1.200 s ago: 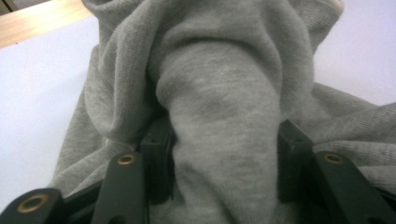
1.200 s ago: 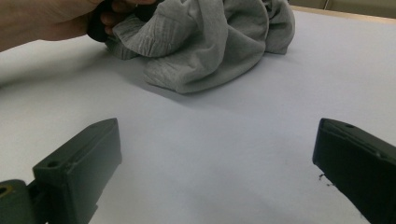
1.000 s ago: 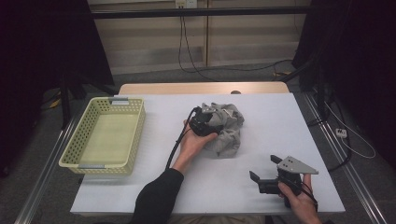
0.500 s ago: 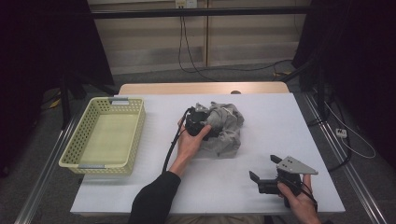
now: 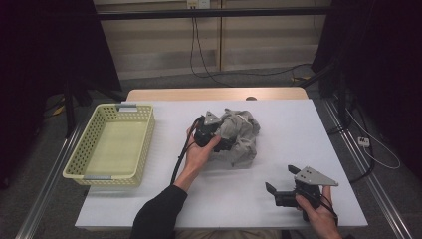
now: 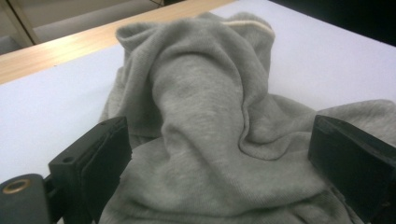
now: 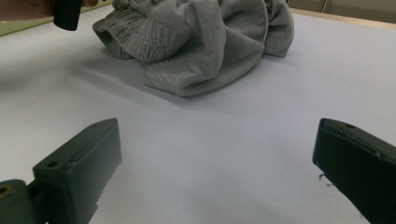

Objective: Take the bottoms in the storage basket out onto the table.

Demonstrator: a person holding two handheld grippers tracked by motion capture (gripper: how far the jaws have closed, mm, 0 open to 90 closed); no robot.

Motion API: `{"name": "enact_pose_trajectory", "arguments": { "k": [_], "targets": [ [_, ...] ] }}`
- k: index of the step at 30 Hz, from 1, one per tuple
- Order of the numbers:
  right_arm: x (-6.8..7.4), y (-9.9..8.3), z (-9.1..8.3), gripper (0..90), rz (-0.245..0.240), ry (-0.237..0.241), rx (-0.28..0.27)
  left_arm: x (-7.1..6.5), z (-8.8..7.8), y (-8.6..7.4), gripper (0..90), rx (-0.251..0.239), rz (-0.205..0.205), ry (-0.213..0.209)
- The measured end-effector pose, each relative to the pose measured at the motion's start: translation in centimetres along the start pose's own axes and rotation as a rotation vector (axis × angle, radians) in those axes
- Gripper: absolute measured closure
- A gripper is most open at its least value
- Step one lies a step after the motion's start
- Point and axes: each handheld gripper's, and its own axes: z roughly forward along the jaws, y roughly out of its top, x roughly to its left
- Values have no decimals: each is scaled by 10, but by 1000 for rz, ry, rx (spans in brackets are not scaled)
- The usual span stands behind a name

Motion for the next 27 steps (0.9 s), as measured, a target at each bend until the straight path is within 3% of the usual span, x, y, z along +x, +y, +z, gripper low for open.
{"name": "enact_pose_trajectory", "arguments": {
  "k": [2,5,8,11,19,25,27],
  "targets": [
    [0,0,0,13,0,-1,1,0,-5,1,55,-23,-6,1],
    [1,0,0,13,-1,-1,1,-2,-11,3,57,-17,18,18],
    [0,0,0,14,-2,-2,3,1,-17,2,58,-31,-7,-8],
    [0,0,0,13,-2,-3,2,2,-23,1,58,-5,21,15],
    [0,0,1,13,0,-6,4,7,-39,-7,51,1,-9,21],
    [0,0,0,14,2,-5,3,4,-50,-6,50,-11,34,13],
    [0,0,1,13,1,-5,4,3,-54,-8,50,-23,42,28]
  ]
}}
